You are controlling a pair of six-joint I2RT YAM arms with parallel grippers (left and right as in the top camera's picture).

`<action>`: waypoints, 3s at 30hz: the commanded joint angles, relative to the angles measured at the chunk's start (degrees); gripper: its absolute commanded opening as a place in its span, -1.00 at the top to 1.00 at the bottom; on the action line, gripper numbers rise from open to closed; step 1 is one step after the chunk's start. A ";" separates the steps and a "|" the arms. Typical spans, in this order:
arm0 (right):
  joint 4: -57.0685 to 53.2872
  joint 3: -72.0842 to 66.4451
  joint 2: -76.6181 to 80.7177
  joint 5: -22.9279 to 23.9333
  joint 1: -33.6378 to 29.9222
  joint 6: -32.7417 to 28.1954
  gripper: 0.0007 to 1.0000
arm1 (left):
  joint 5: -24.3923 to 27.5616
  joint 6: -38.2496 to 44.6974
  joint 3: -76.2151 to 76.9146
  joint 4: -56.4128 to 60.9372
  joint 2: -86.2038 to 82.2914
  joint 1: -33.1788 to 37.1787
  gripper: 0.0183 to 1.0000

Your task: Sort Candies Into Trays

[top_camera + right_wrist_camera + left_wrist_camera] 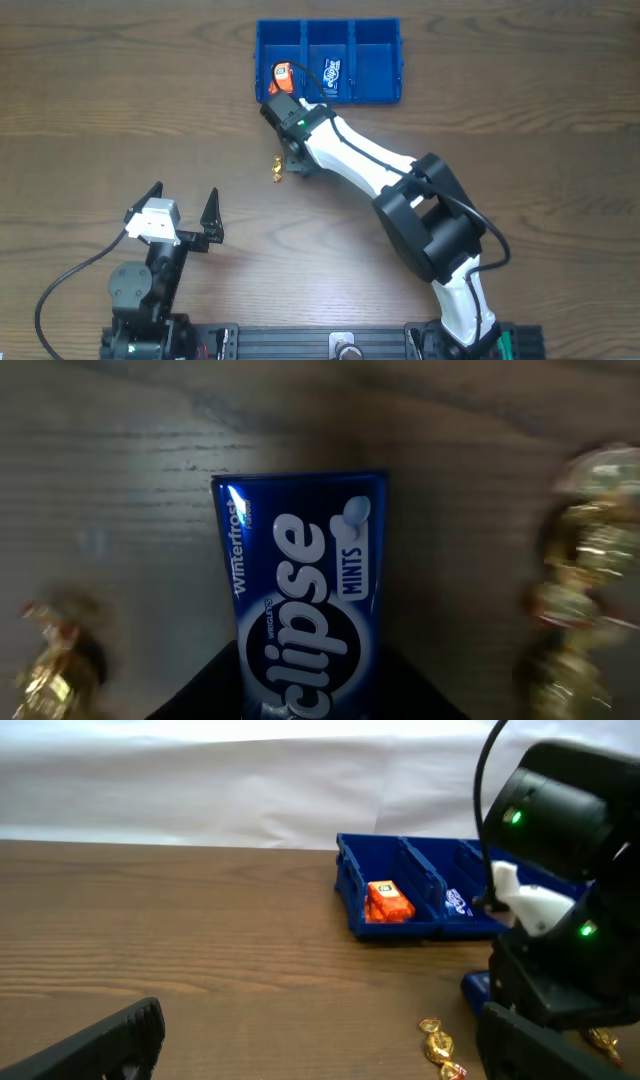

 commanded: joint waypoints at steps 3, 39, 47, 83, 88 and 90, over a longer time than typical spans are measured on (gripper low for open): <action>-5.14 11.74 -14.93 14.56 -1.27 -11.50 0.55 | 1.09 0.20 -1.18 -1.79 -0.33 -0.17 -1.00; 17.62 14.14 1.81 9.88 -11.17 -16.09 -1.00 | 1.09 0.20 -1.18 -1.79 -0.33 -0.20 -0.99; 8.72 21.66 -2.84 9.90 -11.15 -17.62 -1.00 | 1.09 0.20 -1.18 -1.79 -0.33 -0.20 -1.00; -9.77 16.65 10.86 -2.45 6.10 8.17 -0.93 | 1.09 0.20 -1.18 -1.79 -0.33 -0.20 -1.00; -9.75 16.39 11.10 -2.27 6.10 8.17 -0.87 | 1.09 0.20 -1.18 -1.79 -0.33 -0.20 -1.00; -9.73 16.39 11.10 -2.27 6.10 8.15 -0.82 | 1.09 0.20 -1.18 -1.79 -0.33 -0.20 -1.00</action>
